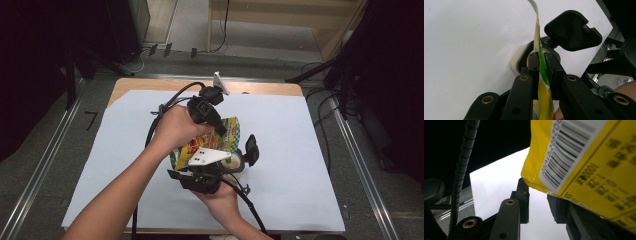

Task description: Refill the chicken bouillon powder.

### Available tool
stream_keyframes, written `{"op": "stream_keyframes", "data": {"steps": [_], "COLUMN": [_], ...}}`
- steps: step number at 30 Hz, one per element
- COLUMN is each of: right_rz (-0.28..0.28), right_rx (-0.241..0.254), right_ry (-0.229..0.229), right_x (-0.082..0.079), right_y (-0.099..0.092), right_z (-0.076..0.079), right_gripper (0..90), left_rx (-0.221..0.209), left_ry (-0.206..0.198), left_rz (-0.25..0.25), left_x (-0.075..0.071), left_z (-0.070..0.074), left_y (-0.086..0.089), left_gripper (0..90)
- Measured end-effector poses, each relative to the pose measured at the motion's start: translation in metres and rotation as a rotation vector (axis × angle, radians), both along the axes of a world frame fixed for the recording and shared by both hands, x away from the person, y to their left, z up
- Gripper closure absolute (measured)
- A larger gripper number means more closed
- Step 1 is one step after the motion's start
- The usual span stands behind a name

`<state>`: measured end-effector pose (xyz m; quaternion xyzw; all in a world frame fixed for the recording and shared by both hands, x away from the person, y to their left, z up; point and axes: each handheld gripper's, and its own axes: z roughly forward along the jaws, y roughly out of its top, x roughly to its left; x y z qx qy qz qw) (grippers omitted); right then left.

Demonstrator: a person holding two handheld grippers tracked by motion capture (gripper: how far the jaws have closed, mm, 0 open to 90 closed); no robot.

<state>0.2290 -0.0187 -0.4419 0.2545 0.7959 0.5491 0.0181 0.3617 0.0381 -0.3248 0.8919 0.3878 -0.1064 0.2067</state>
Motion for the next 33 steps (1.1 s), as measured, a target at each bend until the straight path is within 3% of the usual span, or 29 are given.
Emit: {"op": "stream_keyframes", "data": {"steps": [33], "right_rz": [0.023], "right_rx": [-0.003], "right_ry": [-0.003], "right_x": [-0.0004], "right_y": [0.0043], "right_z": [0.0004], "right_gripper": [73.4], "left_rx": [-0.002], "left_ry": [0.002], "left_rz": [0.014], "left_x": [-0.0013], "left_z": [-0.0001], "left_y": [0.0068], "left_gripper": [84.4]}}
